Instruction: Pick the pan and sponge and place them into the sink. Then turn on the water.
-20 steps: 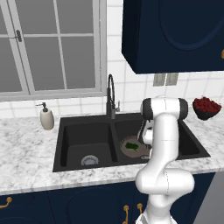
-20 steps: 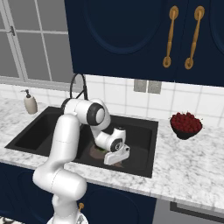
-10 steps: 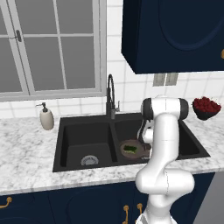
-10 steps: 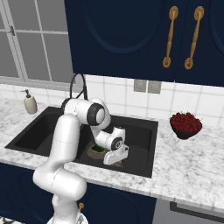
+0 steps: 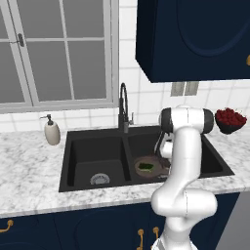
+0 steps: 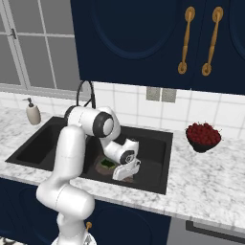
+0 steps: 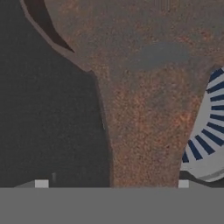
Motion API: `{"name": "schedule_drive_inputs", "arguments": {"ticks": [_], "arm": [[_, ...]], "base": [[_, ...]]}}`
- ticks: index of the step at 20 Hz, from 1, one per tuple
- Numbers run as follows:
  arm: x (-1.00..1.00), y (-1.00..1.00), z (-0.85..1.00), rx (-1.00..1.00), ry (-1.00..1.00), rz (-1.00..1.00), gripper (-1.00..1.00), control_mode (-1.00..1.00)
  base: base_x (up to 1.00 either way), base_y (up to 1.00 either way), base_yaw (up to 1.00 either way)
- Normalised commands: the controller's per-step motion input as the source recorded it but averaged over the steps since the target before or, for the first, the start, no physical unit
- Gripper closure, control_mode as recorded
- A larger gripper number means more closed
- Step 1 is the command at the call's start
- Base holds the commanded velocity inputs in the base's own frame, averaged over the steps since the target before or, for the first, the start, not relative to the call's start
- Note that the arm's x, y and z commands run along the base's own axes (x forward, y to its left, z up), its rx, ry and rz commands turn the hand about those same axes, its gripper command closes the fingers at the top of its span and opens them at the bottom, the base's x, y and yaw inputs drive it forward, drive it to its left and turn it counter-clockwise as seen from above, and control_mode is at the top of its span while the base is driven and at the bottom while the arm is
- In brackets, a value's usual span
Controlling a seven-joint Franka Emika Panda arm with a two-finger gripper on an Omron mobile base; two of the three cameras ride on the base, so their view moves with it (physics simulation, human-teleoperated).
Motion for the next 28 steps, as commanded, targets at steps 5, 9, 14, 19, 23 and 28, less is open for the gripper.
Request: {"name": "schedule_drive_inputs", "arguments": {"ticks": [5, 9, 14, 19, 23, 28], "arm": [[-0.19, 0.00, 0.95, 0.10, -0.01, 0.00, -1.00, -1.00], [-0.46, 0.04, 0.78, 0.10, 0.00, 0.00, -1.00, -1.00], [0.00, 0.16, 0.02, 0.00, 0.05, 0.00, -1.00, -1.00], [0.28, 0.22, -0.08, 0.00, 0.04, 0.00, -1.00, -1.00], [-0.07, 0.03, 0.23, 0.00, 0.00, 0.01, -1.00, -1.00], [-0.60, 0.00, 0.45, 0.03, -0.13, 0.05, -1.00, -1.00]], "base": [[0.00, 0.00, 0.00], [0.00, 0.00, 0.00], [0.00, 0.00, 0.00], [0.00, 0.00, 0.00], [0.00, 0.00, 0.00], [0.00, 0.00, 0.00]]}}
